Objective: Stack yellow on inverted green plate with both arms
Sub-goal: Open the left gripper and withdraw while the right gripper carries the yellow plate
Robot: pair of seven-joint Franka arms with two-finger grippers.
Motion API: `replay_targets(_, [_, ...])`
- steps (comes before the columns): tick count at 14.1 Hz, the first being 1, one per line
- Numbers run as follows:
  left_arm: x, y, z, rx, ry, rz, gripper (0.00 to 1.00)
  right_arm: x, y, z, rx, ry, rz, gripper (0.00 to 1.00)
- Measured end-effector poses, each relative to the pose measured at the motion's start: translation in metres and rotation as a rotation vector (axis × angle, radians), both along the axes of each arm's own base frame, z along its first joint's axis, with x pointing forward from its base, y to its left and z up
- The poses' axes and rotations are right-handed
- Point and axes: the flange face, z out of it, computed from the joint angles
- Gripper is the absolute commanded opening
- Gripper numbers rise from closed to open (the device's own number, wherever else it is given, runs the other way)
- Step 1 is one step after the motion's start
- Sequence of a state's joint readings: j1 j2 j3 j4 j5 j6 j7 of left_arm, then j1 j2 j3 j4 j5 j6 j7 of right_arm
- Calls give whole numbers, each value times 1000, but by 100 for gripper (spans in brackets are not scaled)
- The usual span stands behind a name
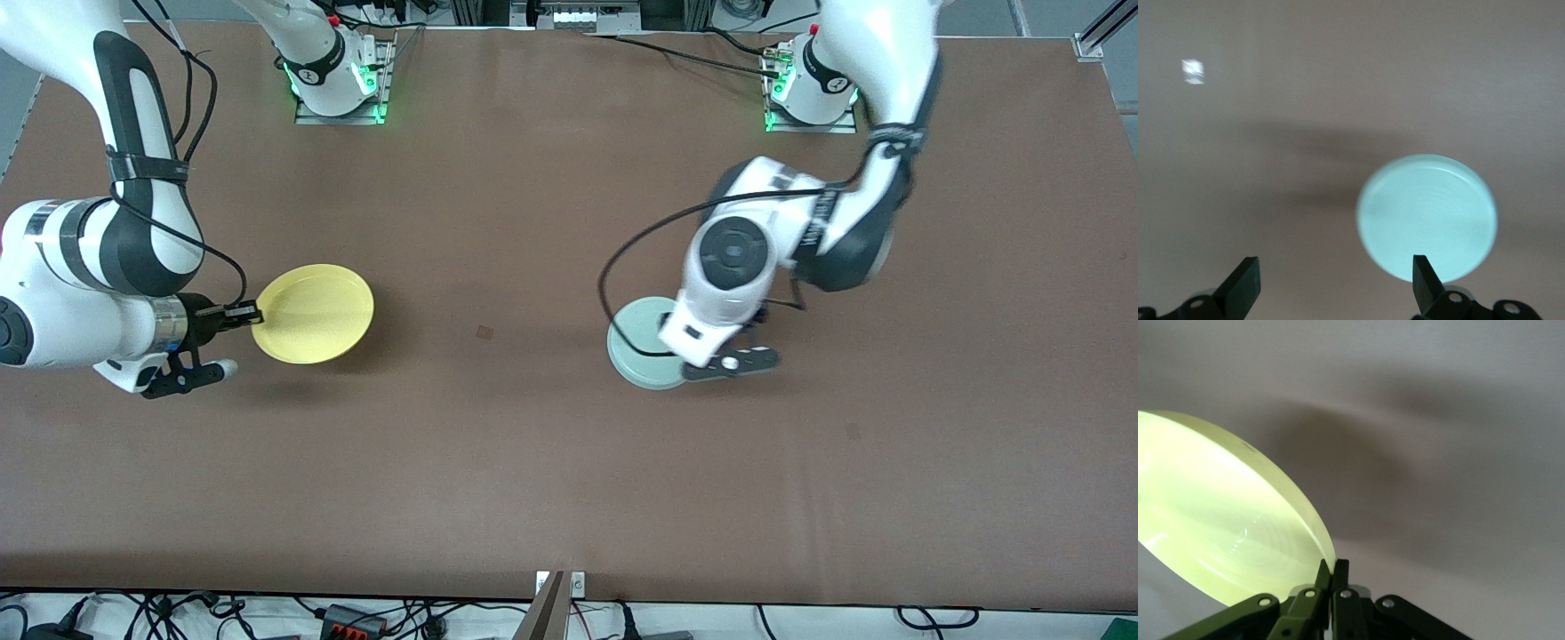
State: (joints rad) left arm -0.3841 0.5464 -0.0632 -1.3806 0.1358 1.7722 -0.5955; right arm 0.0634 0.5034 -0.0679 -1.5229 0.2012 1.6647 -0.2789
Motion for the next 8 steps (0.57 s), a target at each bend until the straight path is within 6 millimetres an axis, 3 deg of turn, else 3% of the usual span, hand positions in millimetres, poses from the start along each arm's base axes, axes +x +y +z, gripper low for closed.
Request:
replay_targets(2, [16,52,20,0,3,-53,100,0,13,-6,67,14,-31,0])
replay_targets(4, [29,102,38,-11,1,-102,100,-1,43,-16,103,42,-81,0])
replay_targets(8, [29,200,106,-29,-22,-175,100,-8,161,-35,63,32,-156,0])
